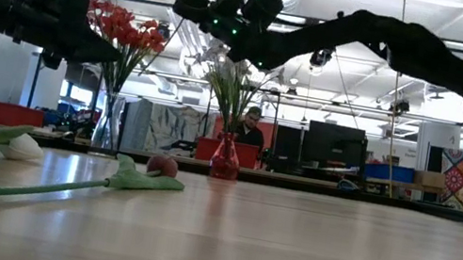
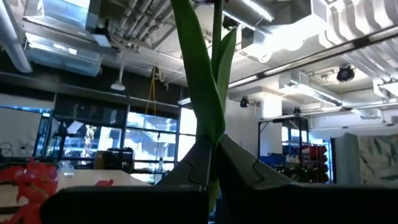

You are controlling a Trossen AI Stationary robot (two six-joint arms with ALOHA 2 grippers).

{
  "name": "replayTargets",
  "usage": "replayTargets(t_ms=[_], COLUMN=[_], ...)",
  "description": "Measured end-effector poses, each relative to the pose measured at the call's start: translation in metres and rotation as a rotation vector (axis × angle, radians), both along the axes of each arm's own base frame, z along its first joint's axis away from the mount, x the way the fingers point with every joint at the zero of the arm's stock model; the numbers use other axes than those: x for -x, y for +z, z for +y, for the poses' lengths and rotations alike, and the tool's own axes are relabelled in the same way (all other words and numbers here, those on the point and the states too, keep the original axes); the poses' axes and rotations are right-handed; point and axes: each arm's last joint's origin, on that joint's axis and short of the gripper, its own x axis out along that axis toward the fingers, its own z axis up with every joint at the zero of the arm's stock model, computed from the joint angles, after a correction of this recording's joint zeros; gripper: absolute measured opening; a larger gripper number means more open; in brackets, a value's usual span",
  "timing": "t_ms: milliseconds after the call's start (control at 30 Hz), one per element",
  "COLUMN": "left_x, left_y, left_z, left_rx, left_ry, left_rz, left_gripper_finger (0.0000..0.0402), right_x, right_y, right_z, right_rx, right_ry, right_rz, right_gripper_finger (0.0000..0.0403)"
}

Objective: Sort flowers into vase by color
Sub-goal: Put the top red flower into the transparent vase

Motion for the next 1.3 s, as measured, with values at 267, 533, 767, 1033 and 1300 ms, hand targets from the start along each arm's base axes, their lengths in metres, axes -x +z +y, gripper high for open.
replayTargets(t_ms=[267,533,767,1033,1300], left_x=[0.000,0.000,0.000,0.000,0.000], left_y=[0.001,0.001,0.001,0.001,0.001], left_z=[0.000,0.000,0.000,0.000,0.000], left_rx=[-0.004,-0.001,0.002,0.002,0.002], left_ry=[0.000,0.000,-0.018,-0.021,-0.020], left_rz=[-0.008,-0.012,-0.014,-0.014,-0.014], left_gripper_finger=[0.0075,0.0075,0.0075,0.0075,0.0075], right_x=[-0.003,-0.008,-0.010,-0.013,-0.012], right_y=[-0.012,-0.034,-0.047,-0.046,-0.018], right_z=[-0.003,-0.003,-0.002,0.003,0.015], right_rx=[-0.035,-0.059,-0.061,-0.035,-0.009], right_ry=[-0.003,0.024,0.016,0.016,0.033], right_rz=[-0.014,-0.067,-0.107,-0.092,-0.068], right_gripper_finger=[0.0012,0.0012,0.0012,0.0012,0.0012])
